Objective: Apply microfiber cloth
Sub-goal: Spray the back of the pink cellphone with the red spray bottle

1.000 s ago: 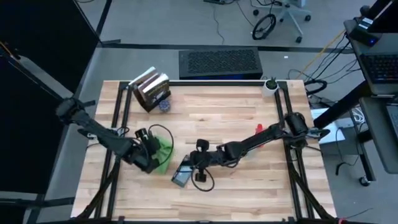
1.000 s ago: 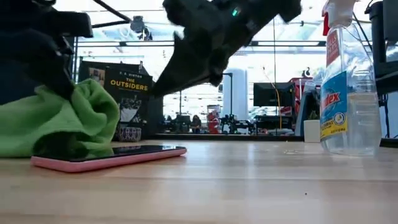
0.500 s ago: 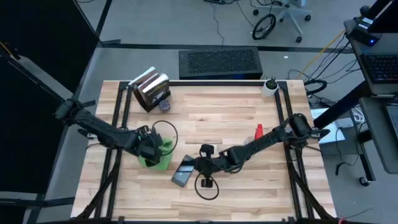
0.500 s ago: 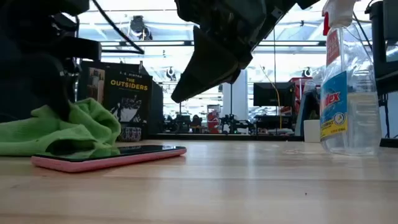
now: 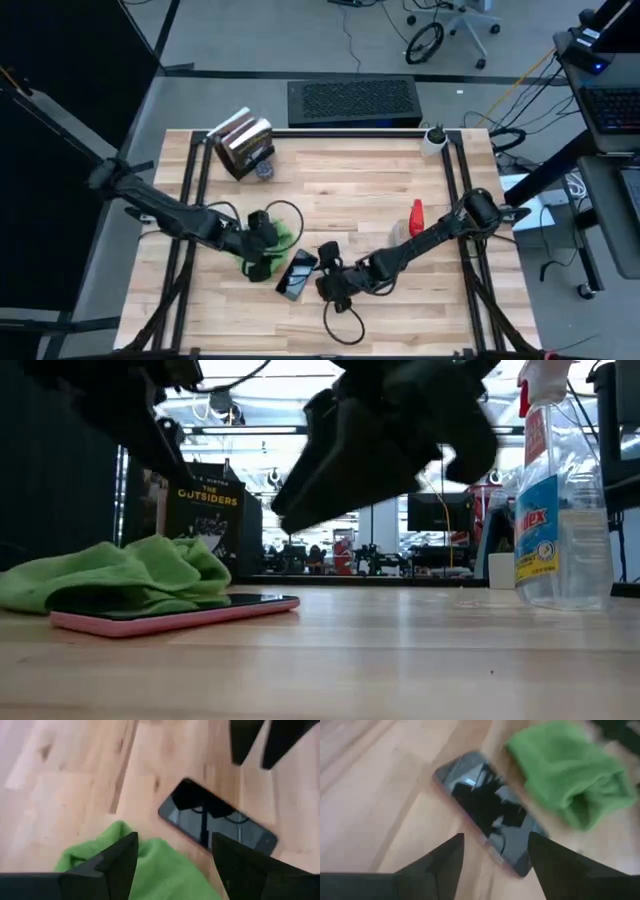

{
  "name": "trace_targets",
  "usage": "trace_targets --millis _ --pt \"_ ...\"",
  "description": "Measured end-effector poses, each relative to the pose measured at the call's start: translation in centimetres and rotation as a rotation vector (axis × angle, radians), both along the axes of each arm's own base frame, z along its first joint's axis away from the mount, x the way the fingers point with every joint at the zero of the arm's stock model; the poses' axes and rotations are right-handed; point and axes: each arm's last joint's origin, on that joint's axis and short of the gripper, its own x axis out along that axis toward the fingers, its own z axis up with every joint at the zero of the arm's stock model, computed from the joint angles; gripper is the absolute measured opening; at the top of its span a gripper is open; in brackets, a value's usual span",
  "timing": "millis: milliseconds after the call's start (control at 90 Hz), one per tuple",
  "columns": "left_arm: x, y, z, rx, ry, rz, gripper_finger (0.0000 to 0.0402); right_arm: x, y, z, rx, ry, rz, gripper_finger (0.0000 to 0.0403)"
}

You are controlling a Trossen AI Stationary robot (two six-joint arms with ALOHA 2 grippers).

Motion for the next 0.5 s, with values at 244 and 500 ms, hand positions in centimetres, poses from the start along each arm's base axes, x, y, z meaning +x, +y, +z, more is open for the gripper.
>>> trace_targets --millis 244,500 --pt "0.7 -0.6 -4.8 0.006 0.085 0.023 0.0232 0.6 0.2 -3.2 -0.08 0.038 0.025 0.0197" --pt "1.5 -1.3 -7.9 0.051 0.154 0.003 0.0232 0.9 0.1 -5.4 -0.215 0.064 0.024 0.0191"
